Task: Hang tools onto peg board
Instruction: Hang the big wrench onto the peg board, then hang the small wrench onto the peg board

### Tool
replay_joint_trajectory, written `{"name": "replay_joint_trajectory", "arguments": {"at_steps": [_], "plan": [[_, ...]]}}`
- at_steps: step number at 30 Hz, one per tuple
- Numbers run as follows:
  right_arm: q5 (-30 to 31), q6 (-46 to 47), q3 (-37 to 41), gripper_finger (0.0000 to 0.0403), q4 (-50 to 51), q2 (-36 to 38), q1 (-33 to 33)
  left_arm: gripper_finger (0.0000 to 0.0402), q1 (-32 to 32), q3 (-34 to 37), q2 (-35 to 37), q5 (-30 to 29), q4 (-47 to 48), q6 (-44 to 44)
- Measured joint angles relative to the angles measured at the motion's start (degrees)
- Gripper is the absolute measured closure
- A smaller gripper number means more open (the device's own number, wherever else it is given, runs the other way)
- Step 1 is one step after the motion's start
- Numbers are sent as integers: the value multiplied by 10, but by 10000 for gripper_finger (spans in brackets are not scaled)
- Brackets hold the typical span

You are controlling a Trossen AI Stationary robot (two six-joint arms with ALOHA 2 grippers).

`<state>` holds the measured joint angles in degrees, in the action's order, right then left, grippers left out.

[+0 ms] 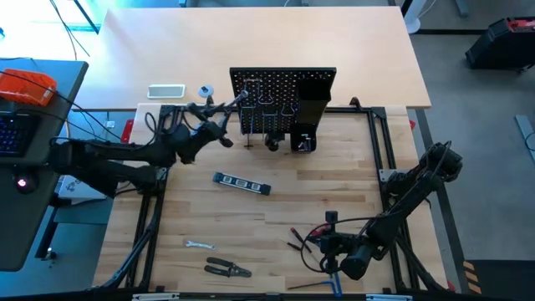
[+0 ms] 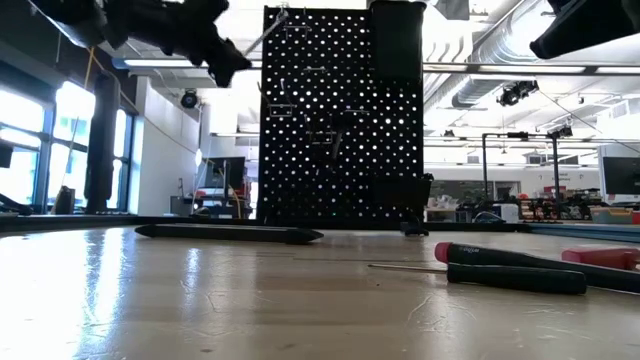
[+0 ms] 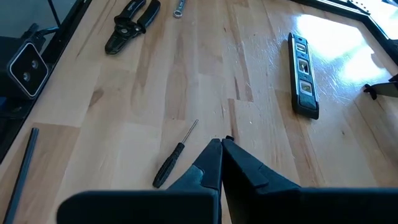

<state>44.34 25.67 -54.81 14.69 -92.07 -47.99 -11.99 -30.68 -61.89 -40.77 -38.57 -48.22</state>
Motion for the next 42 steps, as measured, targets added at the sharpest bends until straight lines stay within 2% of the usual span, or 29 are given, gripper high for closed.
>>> {"name": "replay_joint_trajectory", "arguments": {"at_steps": [9,16,22,27,31,35,39,42], "plan": [[-3,4,0,400,0,0,0,233,0,0,-64,-2,-1,13],[-3,11,0,400,3,0,0,212,0,0,-74,-12,27,48],[-7,14,0,400,4,0,0,200,23,0,-73,-48,61,75],[-30,36,5,400,10,0,0,199,68,0,-59,-54,111,108],[-80,66,23,400,-4,0,0,199,115,0,-32,-46,179,182],[-119,74,44,400,-63,-1,-1,199,173,0,-10,-7,258,267],[-125,33,55,396,-149,-21,-4,199,237,0,-3,44,327,359],[-125,12,55,374,-188,-40,-4,199,287,0,-3,91,379,430]]}}
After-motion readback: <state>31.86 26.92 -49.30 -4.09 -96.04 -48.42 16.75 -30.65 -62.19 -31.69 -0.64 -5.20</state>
